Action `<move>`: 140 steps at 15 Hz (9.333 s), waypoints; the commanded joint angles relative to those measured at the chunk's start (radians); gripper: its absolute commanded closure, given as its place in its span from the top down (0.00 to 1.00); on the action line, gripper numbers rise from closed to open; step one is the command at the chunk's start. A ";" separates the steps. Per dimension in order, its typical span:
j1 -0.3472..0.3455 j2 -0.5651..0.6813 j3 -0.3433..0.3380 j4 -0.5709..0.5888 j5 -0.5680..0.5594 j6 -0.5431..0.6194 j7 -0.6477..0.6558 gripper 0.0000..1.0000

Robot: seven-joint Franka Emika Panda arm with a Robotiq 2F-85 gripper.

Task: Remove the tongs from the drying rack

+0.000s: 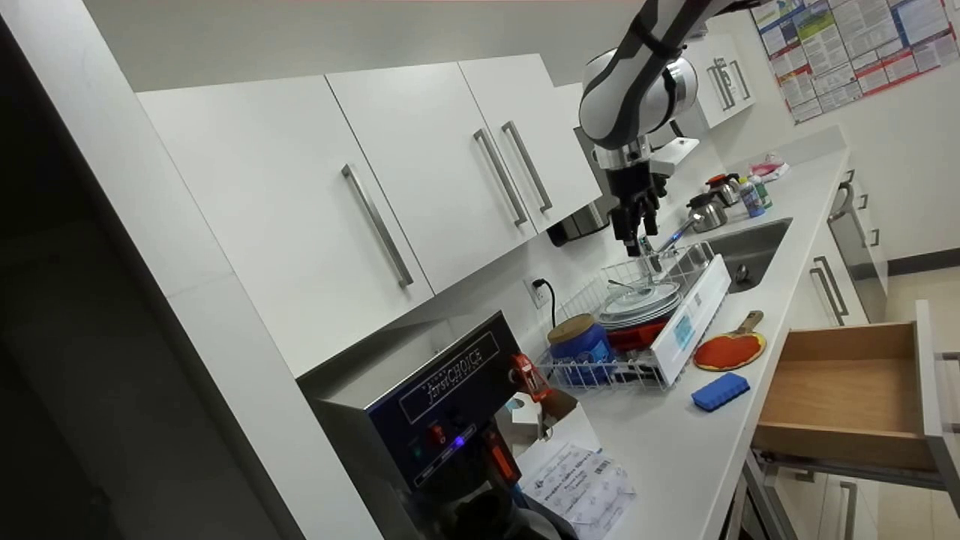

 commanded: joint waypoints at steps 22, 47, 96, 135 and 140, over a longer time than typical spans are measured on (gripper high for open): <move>-0.123 0.736 0.023 0.689 -0.038 -0.024 0.075 1.00; -0.175 1.064 0.083 0.943 -0.018 0.002 0.059 1.00; -0.137 0.997 0.059 1.044 -0.016 -0.118 0.080 0.01; 0.054 0.590 0.094 0.102 -0.138 0.193 0.444 0.01; 0.077 0.650 0.058 0.111 -0.161 0.305 0.514 0.01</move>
